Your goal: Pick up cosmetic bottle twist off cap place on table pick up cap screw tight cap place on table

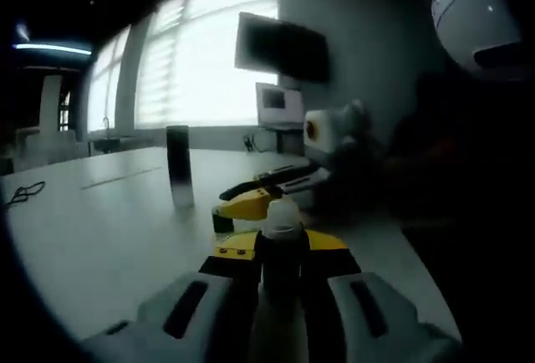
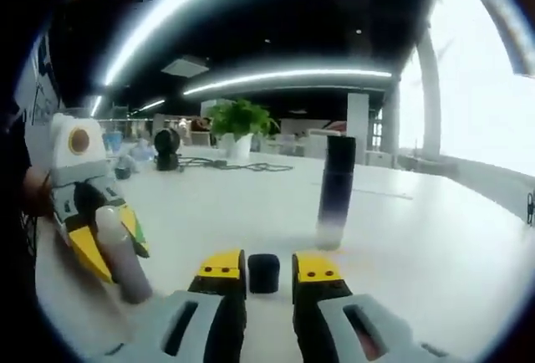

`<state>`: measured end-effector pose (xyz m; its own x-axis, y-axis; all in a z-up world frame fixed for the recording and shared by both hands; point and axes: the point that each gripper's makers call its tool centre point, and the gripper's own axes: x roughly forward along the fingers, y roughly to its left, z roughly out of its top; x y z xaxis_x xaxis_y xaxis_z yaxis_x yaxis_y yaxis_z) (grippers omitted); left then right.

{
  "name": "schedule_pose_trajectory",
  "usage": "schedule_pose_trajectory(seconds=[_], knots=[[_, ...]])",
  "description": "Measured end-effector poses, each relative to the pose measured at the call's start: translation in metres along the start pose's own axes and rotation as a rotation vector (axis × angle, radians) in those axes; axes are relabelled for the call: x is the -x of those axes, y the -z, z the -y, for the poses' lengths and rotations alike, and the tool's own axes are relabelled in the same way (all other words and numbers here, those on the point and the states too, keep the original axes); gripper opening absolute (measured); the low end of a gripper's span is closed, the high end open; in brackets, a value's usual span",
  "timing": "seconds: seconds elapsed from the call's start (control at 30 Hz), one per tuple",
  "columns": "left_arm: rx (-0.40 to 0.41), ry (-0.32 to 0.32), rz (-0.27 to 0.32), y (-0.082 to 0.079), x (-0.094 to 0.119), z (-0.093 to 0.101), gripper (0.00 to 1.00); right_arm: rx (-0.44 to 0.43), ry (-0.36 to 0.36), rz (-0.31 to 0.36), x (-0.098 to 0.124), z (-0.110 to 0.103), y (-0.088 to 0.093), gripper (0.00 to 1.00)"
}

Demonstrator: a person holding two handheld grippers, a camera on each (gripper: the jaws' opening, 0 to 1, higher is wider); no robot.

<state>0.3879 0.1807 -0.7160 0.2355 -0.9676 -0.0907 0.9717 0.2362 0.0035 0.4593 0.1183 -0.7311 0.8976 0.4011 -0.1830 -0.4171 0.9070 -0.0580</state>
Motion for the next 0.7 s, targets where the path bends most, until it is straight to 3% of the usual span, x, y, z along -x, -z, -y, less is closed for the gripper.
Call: schedule_pose_trajectory(seconds=[0.3, 0.43, 0.7], knots=[[-0.041, 0.019, 0.018, 0.000, 0.000, 0.004, 0.09, 0.007, -0.051, -0.053, -0.008, -0.010, 0.007, 0.15], [-0.020, 0.023, 0.012, 0.000, -0.001, 0.003, 0.09, -0.013, -0.073, -0.071, -0.012, -0.012, 0.008, 0.15], [-0.048, 0.013, 0.014, 0.000, -0.001, 0.005, 0.09, -0.001, -0.051, -0.078, -0.011, -0.007, 0.011, 0.09]])
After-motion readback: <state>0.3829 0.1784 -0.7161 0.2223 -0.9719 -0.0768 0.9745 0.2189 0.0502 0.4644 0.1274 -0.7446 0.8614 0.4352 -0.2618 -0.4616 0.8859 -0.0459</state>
